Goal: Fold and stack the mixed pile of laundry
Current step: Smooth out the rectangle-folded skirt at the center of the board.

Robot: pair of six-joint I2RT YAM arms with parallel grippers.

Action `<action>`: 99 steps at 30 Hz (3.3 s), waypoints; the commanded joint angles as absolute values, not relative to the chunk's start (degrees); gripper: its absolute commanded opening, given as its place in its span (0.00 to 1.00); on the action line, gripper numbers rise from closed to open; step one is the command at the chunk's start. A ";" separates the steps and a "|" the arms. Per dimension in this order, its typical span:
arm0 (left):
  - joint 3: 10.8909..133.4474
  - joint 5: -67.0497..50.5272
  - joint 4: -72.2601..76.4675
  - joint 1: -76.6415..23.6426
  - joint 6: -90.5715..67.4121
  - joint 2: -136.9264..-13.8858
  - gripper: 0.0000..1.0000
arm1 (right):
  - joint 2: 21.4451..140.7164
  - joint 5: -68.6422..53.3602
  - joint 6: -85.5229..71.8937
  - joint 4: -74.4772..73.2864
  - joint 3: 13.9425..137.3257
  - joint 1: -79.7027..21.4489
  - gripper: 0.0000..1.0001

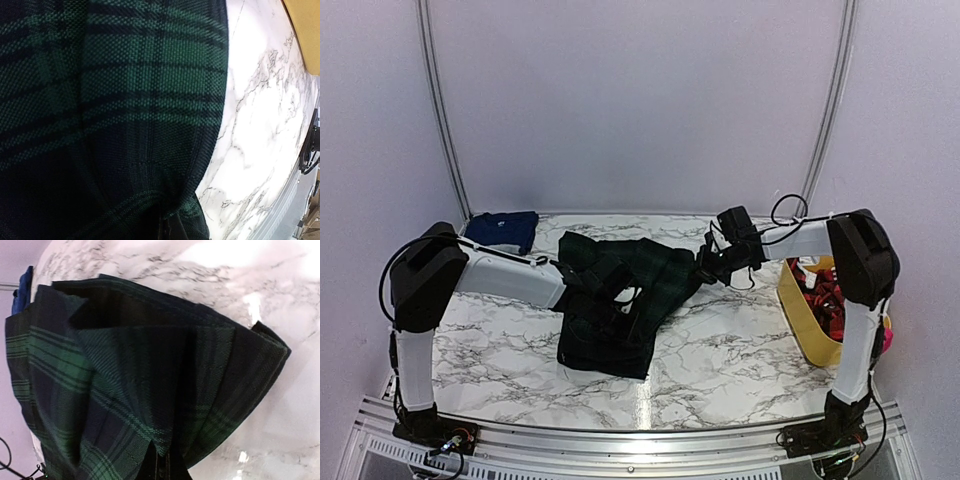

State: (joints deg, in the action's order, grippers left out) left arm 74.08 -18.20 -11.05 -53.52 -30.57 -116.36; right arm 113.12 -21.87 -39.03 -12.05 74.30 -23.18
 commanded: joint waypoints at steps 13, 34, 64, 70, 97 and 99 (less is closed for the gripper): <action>73.81 -14.40 -17.07 -55.42 -26.18 -117.56 0.19 | 108.42 -24.19 -35.18 -10.99 79.98 -22.66 0.51; 72.80 -12.57 -15.38 -53.98 -26.39 -103.45 0.55 | 121.93 -33.50 -46.78 5.12 65.66 -32.32 0.17; 44.97 -30.10 23.72 -44.01 -46.11 -95.95 0.24 | 103.39 -48.26 -33.81 -6.40 70.84 -33.90 0.42; 47.53 -30.25 20.83 -43.99 -44.54 -93.78 0.27 | 108.54 -49.72 -33.07 -1.00 61.62 -33.37 0.31; 41.91 -28.27 33.11 -46.99 -40.57 -112.39 0.24 | 118.76 -45.80 -28.07 0.55 49.01 -29.17 0.18; 38.97 -29.33 33.07 -47.05 -39.91 -108.33 0.24 | 118.09 -46.40 -28.21 0.86 48.47 -29.26 0.18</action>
